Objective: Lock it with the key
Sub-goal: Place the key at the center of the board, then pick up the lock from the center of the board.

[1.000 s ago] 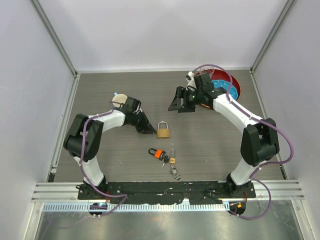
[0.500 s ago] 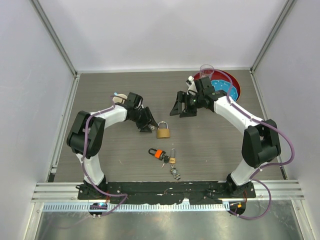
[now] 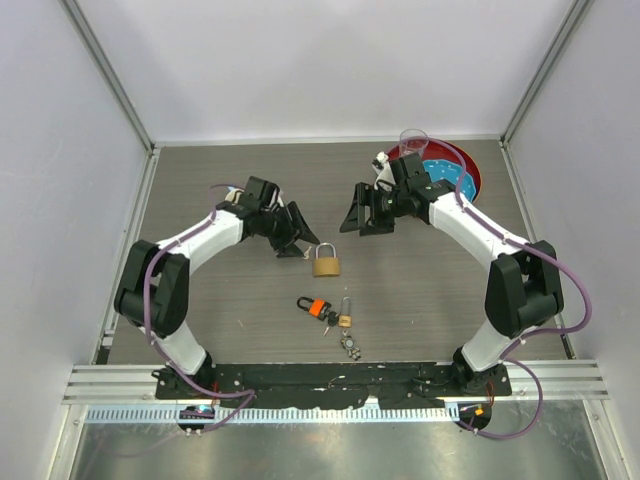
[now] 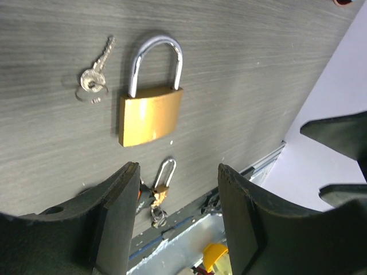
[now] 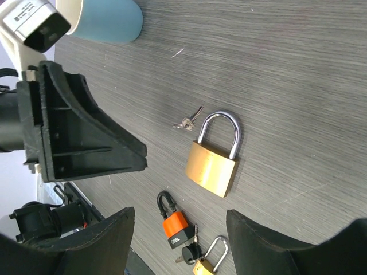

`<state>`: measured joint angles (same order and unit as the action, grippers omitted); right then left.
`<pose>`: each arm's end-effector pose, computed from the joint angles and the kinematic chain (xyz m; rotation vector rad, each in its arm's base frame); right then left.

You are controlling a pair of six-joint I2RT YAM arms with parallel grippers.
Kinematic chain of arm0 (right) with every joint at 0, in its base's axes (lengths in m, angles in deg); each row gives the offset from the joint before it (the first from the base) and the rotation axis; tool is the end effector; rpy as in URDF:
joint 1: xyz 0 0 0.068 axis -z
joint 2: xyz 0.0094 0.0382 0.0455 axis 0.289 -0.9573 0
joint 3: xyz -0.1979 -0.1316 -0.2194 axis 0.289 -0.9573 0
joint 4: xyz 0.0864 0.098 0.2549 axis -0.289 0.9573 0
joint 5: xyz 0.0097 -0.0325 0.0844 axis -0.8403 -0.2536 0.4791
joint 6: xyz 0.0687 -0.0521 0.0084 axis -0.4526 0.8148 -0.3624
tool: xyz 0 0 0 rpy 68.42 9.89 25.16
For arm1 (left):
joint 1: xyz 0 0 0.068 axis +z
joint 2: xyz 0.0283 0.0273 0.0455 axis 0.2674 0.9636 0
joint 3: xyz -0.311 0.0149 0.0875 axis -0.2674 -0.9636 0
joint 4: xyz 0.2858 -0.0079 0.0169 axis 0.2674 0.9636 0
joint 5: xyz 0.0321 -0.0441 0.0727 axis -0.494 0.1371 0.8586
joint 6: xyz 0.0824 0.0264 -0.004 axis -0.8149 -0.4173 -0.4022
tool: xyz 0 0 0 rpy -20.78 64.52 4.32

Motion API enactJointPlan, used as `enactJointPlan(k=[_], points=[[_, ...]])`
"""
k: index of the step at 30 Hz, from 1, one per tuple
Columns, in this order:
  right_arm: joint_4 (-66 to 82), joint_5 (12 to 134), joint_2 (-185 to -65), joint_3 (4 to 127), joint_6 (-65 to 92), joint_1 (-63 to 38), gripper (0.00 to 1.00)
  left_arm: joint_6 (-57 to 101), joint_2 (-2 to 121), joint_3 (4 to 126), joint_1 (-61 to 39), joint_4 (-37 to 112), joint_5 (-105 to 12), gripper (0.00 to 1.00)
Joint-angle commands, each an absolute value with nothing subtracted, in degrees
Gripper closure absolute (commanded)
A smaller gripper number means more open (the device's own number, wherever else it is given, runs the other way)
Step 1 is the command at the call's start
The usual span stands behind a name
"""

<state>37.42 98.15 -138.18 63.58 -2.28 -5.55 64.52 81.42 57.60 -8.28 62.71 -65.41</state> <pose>0.3602 0.1927 0.2822 -0.2586 2.5303 1.0277 0.3538 -0.1941 0.2128 -0.5188 2.7319 -1.0570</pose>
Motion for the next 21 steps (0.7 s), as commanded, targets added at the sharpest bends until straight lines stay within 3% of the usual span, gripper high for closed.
enactJointPlan(k=[1,8,21], points=[[38.66,99.01,-134.5,65.3,-0.78,-5.35,0.29,64.43,76.74,57.06,-9.62,67.32,-67.85,0.41],[40.25,98.75,-132.83,64.16,0.54,-5.35,0.29,61.71,75.15,55.12,-14.27,73.56,-67.24,0.41],[41.3,98.22,-129.93,60.2,1.68,-4.91,0.29,55.2,82.88,54.51,-17.18,78.31,-65.4,0.4]])
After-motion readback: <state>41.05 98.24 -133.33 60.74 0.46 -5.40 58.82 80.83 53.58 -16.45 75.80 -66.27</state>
